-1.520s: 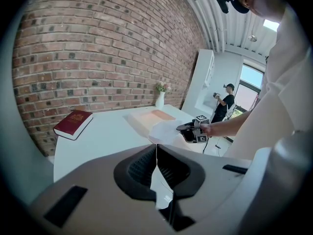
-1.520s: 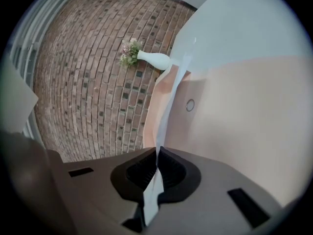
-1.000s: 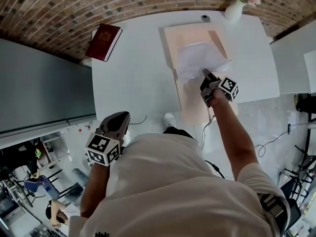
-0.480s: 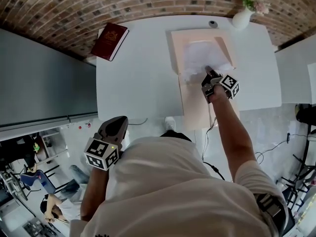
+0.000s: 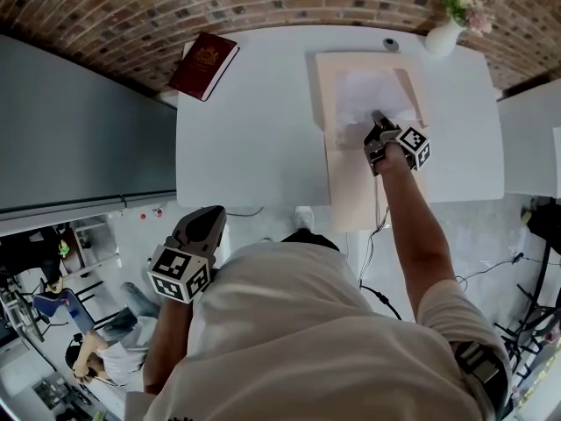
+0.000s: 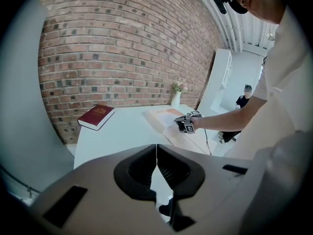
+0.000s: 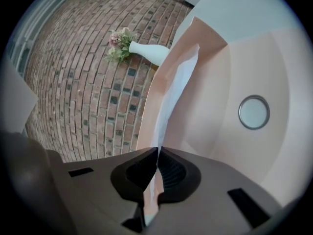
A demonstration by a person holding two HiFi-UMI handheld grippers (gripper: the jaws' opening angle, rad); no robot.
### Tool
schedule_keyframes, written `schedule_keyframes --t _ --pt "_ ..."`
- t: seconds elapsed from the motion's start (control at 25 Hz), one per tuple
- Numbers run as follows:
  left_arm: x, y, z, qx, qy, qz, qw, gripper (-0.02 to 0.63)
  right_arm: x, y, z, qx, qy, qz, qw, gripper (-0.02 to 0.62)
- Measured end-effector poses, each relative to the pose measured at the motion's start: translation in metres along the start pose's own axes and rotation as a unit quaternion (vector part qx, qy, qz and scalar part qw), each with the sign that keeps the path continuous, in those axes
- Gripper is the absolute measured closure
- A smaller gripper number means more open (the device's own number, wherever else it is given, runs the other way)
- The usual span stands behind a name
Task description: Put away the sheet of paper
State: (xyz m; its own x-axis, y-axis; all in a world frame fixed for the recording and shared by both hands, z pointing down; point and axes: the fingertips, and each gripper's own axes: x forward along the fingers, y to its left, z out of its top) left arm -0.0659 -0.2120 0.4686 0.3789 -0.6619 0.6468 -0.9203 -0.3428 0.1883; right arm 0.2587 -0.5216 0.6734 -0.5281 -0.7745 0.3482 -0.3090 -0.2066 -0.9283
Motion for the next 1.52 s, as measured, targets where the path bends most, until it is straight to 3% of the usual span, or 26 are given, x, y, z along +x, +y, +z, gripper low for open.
schedule_keyframes --t 0.52,0.64,0.96,1.12,1.28,1.52 --pt "-0.007 0.004 -0.012 -0.017 0.003 0.014 0.9998 0.581 0.014 -0.005 0.003 -0.011 -0.007 -0.012 1.000 0.563" --pt "-0.008 0.006 -0.014 -0.018 0.005 0.012 0.9997 0.581 0.016 -0.003 0.002 -0.014 -0.005 -0.010 1.000 0.486" --pt "-0.009 0.008 -0.017 -0.020 0.002 0.006 0.9998 0.581 0.015 -0.005 -0.002 -0.039 0.020 -0.051 0.998 0.408" --pt "-0.010 0.010 -0.019 -0.020 0.001 0.000 0.9998 0.581 0.020 -0.005 -0.010 -0.085 0.072 -0.092 0.990 0.365" --pt "-0.011 0.011 -0.020 -0.020 -0.003 -0.004 0.9998 0.581 0.023 -0.002 -0.016 -0.144 0.126 -0.130 0.973 0.336" --pt "-0.016 0.015 -0.021 -0.023 -0.013 -0.011 0.9996 0.581 0.013 -0.006 -0.020 -0.186 0.151 -0.171 0.956 0.314"
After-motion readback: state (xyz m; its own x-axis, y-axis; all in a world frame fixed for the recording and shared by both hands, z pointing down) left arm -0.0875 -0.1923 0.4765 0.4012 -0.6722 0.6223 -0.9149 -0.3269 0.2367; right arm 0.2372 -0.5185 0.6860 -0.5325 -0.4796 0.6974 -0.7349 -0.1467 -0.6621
